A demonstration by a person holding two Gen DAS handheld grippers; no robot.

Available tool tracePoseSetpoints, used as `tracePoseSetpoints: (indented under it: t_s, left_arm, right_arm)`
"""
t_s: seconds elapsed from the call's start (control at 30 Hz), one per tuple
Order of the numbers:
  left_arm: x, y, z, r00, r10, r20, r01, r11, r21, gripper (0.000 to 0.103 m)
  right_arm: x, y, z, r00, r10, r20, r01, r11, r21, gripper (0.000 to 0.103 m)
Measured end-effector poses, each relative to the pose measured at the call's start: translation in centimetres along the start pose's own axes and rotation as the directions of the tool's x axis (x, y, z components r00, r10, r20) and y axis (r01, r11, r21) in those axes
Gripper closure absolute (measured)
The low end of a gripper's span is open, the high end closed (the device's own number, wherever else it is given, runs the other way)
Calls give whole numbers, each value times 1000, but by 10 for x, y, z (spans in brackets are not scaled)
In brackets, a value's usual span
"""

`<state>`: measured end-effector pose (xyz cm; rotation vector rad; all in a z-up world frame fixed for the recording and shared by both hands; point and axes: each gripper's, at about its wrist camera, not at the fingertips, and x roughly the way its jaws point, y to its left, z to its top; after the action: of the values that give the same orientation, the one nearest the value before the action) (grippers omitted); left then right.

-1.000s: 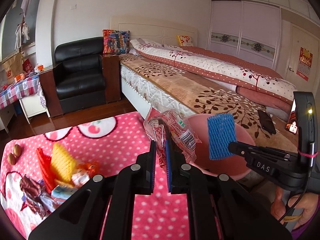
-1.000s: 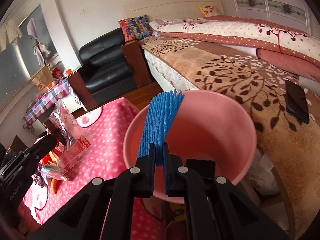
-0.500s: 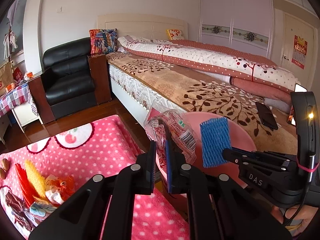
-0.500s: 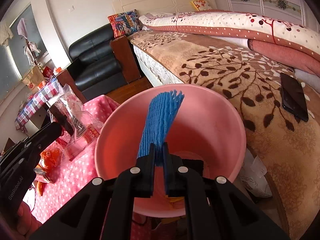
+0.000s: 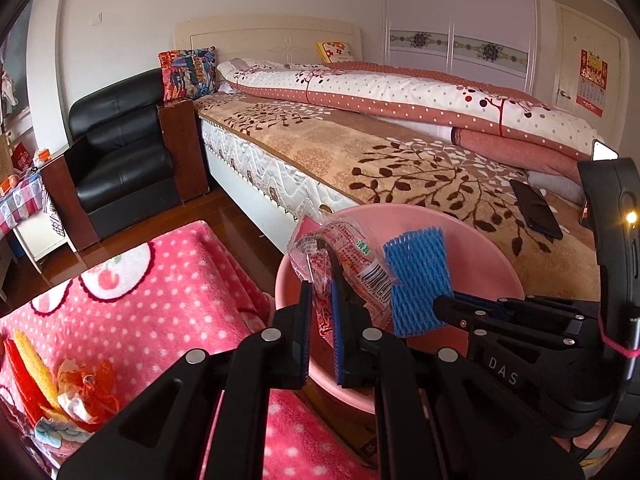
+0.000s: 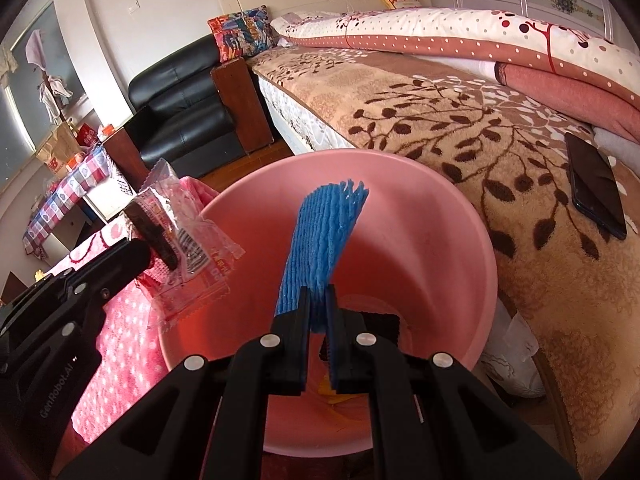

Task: Collect trash
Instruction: 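Carry the clear wrapper and blue scrubber pad over the pink bucket, then open the right tool to drop the blue pad while the left tool releases the wrapper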

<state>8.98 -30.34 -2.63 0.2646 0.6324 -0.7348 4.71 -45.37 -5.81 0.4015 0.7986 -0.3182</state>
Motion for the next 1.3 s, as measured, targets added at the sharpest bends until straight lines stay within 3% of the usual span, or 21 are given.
tracePoseSetpoints:
  t_s: [0.4,0.57,0.8,0.87,1.1,1.3]
  left_arm:
    - [20,-3,-4,998,-25,-50,25,1000,-3,94]
    - [19,0,-3,999,-34,-37,33,999,-21,94]
    - [18,4,-2,996,-72,-44,69,996,-50,79]
    - [16,5,-2,996,-80,-44,77,996,-54,79]
    - [6,3,2,995,-95,-30,93,994,-58,79]
    - [-7,3,5,993,-115,-11,114,991,-73,78]
  right_arm:
    - [12,-4,0,1000,-4,-31,4,1000,5,96]
    - [12,-4,0,1000,-6,-30,6,1000,1,96]
    - [11,-4,-1,1000,-10,-24,11,1000,6,95]
    - [11,-3,-1,1000,-11,-23,11,1000,4,92]
    - [3,-3,-1,1000,-30,-9,30,1000,-1,64]
    - [-5,-5,-4,1000,-20,1,20,1000,8,62]
